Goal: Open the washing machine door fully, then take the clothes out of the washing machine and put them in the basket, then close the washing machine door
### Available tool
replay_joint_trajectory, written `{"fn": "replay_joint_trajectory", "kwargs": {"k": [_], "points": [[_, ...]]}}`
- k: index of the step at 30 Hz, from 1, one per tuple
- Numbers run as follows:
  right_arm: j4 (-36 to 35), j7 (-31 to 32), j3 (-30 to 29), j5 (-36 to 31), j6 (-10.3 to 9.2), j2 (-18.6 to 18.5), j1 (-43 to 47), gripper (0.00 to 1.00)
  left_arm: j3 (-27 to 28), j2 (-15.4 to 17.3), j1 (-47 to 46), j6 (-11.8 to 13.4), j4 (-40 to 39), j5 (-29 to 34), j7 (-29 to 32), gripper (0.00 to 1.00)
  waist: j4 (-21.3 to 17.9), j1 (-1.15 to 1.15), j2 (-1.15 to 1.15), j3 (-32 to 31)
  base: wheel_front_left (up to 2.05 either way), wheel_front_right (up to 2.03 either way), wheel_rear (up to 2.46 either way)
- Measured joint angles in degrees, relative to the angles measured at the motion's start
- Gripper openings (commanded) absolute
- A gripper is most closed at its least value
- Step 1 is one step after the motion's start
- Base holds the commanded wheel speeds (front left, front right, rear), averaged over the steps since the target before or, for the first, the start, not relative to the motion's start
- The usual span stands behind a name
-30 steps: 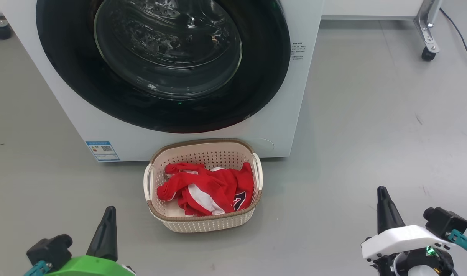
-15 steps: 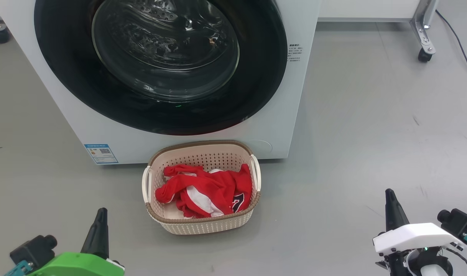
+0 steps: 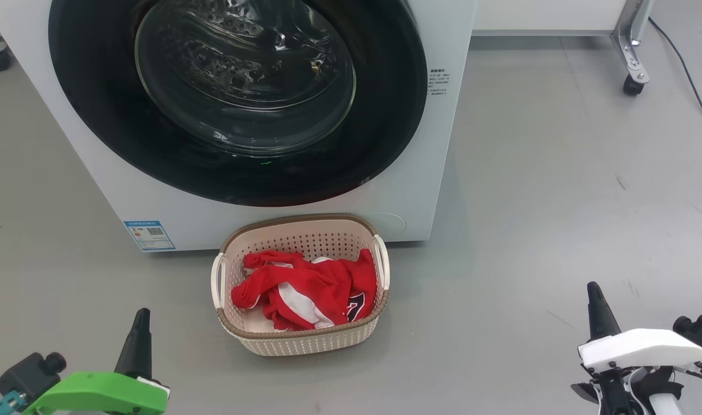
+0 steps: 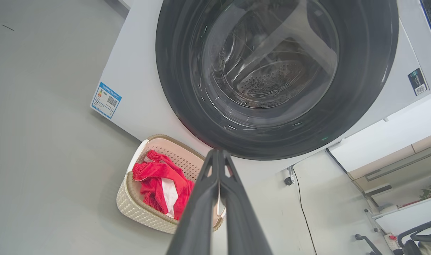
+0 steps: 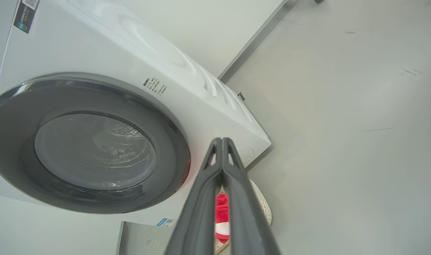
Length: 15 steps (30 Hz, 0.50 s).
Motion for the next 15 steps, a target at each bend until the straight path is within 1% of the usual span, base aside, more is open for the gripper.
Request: {"fn": "replay_joint_trajectory", "kwargs": {"k": [12,15], "points": [[1.09,1.76,-1.92,9.07,1.45,-0.13,-0.99,0.0,1.59,-0.23,-1.24,-0.65,1.69,-8.35,1.79,0.0,-0.38,0.0,0.0,-0.39,0.0,0.0,0.0],[1.37,2.34,-2.44,11.25,1.49,-0.15,-1.2,0.0,2.08,-0.26,-1.3,-1.02,2.24,-10.91,2.02,0.0,-0.47,0.0,0.0,-0.49,0.0,0.0,0.0]]}}
